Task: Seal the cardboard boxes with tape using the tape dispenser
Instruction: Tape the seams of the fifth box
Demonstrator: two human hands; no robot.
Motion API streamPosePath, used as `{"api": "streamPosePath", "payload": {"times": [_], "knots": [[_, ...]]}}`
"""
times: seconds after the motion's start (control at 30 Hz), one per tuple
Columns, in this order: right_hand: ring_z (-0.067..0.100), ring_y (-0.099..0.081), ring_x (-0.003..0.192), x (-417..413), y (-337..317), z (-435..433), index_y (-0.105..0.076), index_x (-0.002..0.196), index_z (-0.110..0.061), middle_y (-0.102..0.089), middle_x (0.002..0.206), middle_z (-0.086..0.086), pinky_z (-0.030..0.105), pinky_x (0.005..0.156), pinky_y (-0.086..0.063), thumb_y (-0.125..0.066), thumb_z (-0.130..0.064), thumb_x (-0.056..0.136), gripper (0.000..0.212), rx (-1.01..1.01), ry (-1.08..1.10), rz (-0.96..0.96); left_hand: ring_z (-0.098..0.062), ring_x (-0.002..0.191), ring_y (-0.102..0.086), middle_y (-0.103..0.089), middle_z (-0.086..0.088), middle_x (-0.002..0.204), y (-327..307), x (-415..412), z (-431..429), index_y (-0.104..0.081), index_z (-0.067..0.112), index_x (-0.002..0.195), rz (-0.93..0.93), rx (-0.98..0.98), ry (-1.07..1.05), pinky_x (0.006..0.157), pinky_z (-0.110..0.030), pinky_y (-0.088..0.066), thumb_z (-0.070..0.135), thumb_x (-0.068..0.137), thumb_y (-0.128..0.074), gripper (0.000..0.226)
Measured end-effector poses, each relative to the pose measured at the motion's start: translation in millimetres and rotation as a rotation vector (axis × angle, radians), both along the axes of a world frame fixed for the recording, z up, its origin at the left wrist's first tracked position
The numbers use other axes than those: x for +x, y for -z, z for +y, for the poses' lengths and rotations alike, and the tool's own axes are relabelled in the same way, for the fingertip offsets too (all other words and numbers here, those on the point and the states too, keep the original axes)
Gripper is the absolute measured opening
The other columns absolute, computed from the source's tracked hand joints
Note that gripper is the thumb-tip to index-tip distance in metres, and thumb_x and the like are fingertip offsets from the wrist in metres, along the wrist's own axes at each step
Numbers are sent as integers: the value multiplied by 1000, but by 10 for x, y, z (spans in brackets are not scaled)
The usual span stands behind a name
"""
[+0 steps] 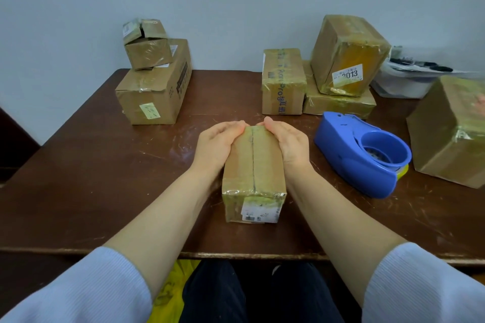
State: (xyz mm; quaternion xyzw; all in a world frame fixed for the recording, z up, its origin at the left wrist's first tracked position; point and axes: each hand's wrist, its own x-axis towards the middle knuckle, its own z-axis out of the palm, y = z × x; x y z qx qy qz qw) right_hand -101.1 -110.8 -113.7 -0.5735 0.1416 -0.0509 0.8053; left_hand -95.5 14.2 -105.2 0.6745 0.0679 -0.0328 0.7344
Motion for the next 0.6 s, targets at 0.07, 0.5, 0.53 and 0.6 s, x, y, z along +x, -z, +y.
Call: {"api": "streamPosePath", "payload": {"times": [0.07,0.5,0.53,0.6], "knots": [[5,-61,59,0,-9,15,-70,88,5,-67,73,6,15,57,-52,-66,-16,87,22,17,25,-6,-9,76,-66,-72,-1,86,-11,4,-15,-73,12,87,-3,3,-19,68,-19,-54,18,87,-65,10],[9,-52,116,39,-205,-105,-62,124,-17,-60,127,-3,26,99,-41,-50,-34,97,34,-596,-152,-56,-8,115,-55,-65,3,120,-151,50,37,-70,18,112,-216,361,14,104,-31,-41,31,91,-61,26],[14,-57,112,43,-185,-69,-68,114,-16,-65,119,-1,32,98,-45,-52,-32,96,29,-610,-173,-52,-10,104,-61,-70,2,108,-148,38,10,-72,17,105,-215,369,33,97,-29,-47,26,91,-63,20],[19,-62,104,66,-147,-17,-74,95,-17,-70,106,3,42,95,-50,-57,-28,93,20,-585,-154,-47,-13,93,-66,-72,4,91,-126,41,-15,-74,19,92,-183,364,43,88,-32,-53,21,88,-66,9]]}}
